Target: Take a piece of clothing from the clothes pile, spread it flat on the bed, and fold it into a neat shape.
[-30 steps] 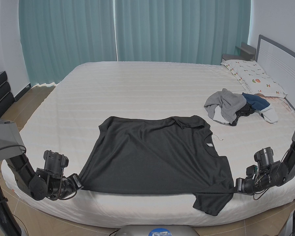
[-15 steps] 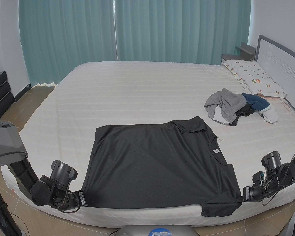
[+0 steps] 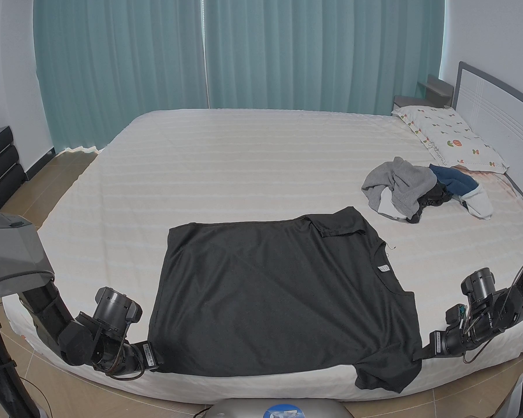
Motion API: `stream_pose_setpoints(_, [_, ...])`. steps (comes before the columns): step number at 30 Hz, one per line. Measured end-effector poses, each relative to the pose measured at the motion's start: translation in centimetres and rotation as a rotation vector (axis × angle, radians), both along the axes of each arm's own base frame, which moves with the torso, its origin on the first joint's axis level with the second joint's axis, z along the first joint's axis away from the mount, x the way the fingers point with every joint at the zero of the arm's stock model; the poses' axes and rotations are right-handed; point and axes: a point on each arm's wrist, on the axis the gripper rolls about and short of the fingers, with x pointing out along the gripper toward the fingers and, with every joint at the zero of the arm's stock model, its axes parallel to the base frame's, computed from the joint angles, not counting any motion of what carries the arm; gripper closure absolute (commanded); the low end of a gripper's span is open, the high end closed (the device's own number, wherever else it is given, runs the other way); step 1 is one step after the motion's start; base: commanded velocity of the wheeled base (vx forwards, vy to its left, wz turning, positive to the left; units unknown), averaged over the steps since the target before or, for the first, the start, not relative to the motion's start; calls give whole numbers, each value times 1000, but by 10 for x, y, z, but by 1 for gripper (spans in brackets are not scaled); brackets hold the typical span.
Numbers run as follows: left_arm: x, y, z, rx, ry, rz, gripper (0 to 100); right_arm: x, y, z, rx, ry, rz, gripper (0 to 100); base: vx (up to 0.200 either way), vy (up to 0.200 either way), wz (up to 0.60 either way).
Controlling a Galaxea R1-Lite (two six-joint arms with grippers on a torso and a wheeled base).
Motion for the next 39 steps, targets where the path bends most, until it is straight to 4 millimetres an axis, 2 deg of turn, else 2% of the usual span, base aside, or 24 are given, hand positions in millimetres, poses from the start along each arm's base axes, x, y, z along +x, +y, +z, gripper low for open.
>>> stream_pose_setpoints(6, [4, -2, -1, -8, -4, 5, 0, 9, 0, 3, 22, -17, -42, 0, 0, 0, 0])
stream_pose_setpoints(11, [13, -3, 3, -36, -45, 41, 0, 20, -1, 18, 93, -56, -151, 0, 0, 0, 0])
stream_pose_setpoints(16, [22, -4, 13, -83, -125, 81, 0, 27, 4, 38, 262, -79, -226, 0, 0, 0, 0])
stream_pose_setpoints(23, [30, -1, 23, -150, -194, 133, 0, 38, 14, 54, 439, -145, -259, 0, 0, 57, 0])
stream_pose_setpoints(30, [36, 2, 28, -184, -217, 168, 0, 49, 18, 48, 527, -208, -308, 0, 0, 200, 0])
stream_pose_setpoints(39, [40, 4, 29, -191, -228, 183, 0, 49, 21, 37, 552, -173, -370, 0, 0, 0, 0])
